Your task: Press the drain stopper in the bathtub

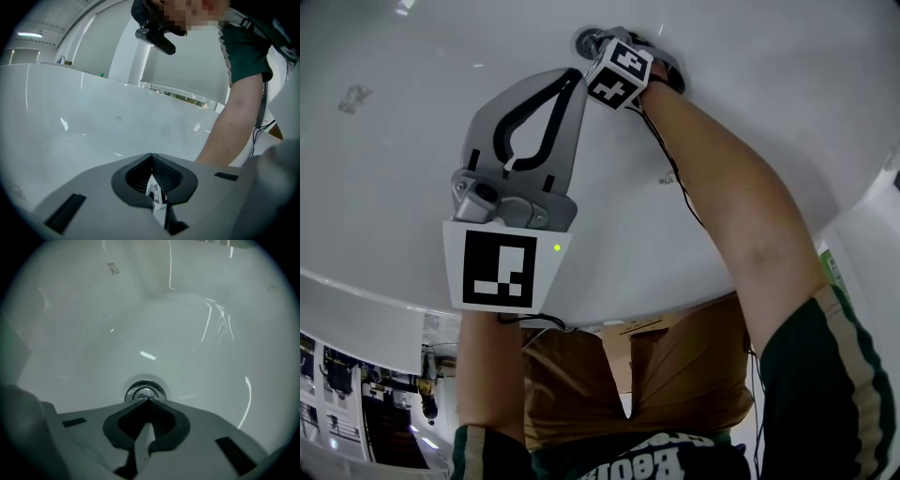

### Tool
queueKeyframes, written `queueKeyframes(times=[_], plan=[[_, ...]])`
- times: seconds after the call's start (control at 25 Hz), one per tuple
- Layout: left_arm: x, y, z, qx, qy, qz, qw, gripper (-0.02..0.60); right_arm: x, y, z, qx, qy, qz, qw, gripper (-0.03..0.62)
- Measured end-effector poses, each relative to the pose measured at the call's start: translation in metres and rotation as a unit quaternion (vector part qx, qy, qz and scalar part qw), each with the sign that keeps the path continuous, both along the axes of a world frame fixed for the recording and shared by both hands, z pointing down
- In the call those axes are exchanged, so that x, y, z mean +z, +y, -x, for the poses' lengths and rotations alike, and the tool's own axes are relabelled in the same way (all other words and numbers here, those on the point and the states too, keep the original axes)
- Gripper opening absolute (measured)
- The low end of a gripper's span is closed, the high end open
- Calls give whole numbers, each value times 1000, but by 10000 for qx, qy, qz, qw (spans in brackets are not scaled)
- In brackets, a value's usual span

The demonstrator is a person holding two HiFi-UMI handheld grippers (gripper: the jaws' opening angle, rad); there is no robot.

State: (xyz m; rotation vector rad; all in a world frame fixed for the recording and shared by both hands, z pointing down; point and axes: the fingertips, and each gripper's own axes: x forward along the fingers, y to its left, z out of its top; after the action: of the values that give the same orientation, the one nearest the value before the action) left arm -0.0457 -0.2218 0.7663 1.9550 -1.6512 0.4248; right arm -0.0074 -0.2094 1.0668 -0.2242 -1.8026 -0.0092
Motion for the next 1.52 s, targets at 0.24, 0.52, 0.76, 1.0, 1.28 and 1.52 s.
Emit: queueKeyframes(times=[0.24,0.52,0.76,1.0,1.28,1.52], plan=[[-3,-1,-12,110,-24,64,9999,9,-29,-3,-13,-6,-404,-150,9991,9],[-36,2,-14,16,-185,93,9998,9,-105,-4,-19,629,-702,96,9955,9],[-76,-10,-7,-77,-174,-188,9996,9,-155,-11,-7,685,-791,-10,9945,9],[-115,-18,-12,-138,-101,-349,9992,8,-221,-16,-3,979,-1088,103,9892,9],[-157,-7,-18,-225,-103,-333,9991,9,-303,-23,-4,1176,-1456,84,9823,9],[-202,-3,-16,-196,-156,-416,9988,8,-382,-27,0,1402,-1922,94,9712,9]])
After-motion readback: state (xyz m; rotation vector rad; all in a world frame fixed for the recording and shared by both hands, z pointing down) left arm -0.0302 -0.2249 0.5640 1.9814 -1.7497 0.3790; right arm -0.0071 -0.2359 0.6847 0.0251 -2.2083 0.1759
